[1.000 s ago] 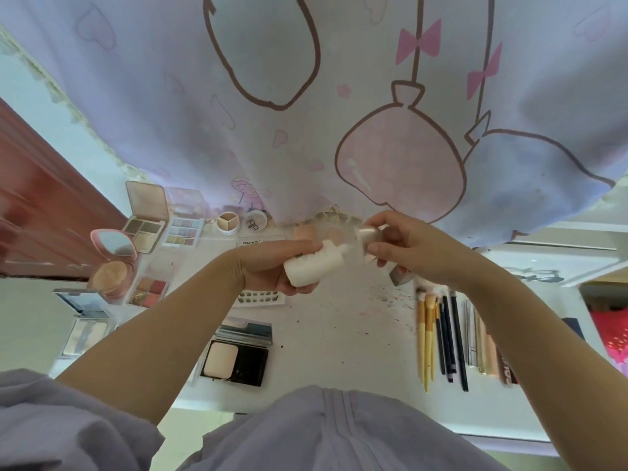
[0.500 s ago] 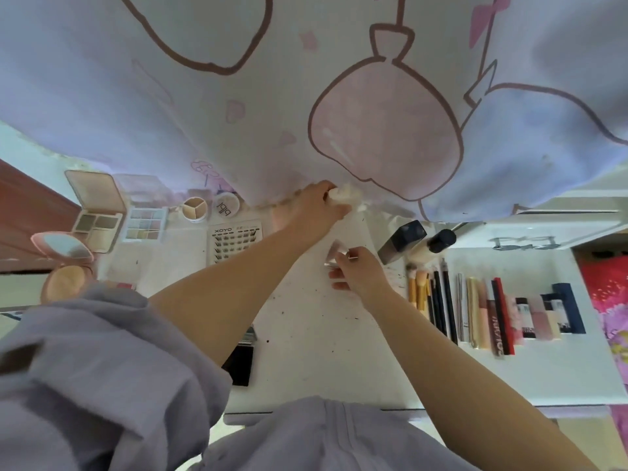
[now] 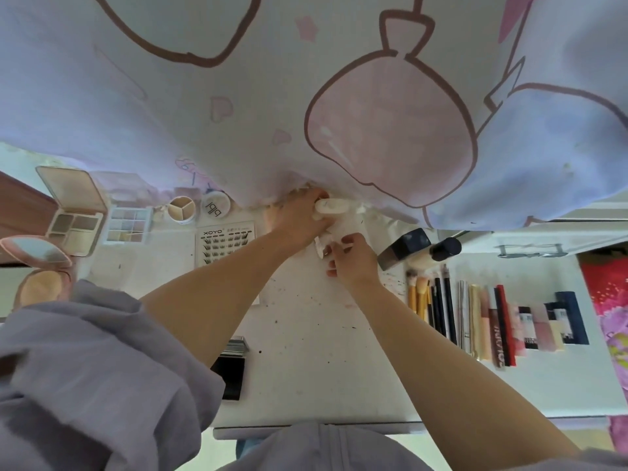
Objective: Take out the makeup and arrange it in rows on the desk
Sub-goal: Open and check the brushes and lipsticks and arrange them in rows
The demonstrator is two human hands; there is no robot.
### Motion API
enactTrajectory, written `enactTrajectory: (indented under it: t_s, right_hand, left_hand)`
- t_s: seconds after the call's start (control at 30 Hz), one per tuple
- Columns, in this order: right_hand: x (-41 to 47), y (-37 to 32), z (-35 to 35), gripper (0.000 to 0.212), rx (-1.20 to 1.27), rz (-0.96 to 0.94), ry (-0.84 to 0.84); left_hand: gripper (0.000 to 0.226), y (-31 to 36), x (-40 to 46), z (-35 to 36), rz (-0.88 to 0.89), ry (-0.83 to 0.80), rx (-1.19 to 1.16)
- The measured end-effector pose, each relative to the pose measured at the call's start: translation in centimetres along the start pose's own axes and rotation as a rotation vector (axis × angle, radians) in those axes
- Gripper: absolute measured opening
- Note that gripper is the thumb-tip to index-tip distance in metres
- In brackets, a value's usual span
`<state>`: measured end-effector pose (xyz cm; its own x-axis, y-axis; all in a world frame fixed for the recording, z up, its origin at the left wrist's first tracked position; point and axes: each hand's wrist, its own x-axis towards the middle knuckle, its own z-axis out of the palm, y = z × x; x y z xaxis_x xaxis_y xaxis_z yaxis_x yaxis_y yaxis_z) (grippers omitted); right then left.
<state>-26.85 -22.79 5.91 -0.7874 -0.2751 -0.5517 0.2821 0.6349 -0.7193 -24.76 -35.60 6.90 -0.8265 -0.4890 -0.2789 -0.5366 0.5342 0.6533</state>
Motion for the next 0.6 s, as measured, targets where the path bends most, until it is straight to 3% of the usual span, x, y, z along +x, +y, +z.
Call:
enactTrajectory:
  t_s: [0.13, 0.3, 0.37, 0.47, 0.53, 0.6]
  right_hand:
    - [-1.9, -0.3, -1.6, 0.024, -0.001, 0.000, -0.076]
    - [-6.0, -1.6, -7.0, 0.012, -0.182, -0.225, -0.140]
    - [-7.3, -2.6, -10.0, 0.014, -0.331, -0.379, -0.034]
    - [-7.6, -4.2, -13.3, 0.019, -0.529, -0.562, 0.172]
    - [-6.7, -4.7, -13.9, 0.028, -0.743, -0.552, 0.146]
    - [-5.8, -4.4, -13.2, 0.036, -0.937, -0.458, 0.009]
  left_hand:
    - [0.048, -0.7, -0.8, -1.2, -0.035, 0.045, -0.100]
    - [0.012, 0.4, -5.5, -1.6, 0.050, 0.254, -0.184]
    - [0.013, 1.7, -7.3, -0.1, 0.110, 0.195, -0.236]
    - [0.028, 3.4, -8.1, 3.6, 0.181, -0.019, -0.213]
    - [0.043, 4.9, -8.0, 5.7, 0.179, -0.132, -0.188]
    - [0.043, 6.3, -7.6, 7.0, 0.174, -0.151, -0.189]
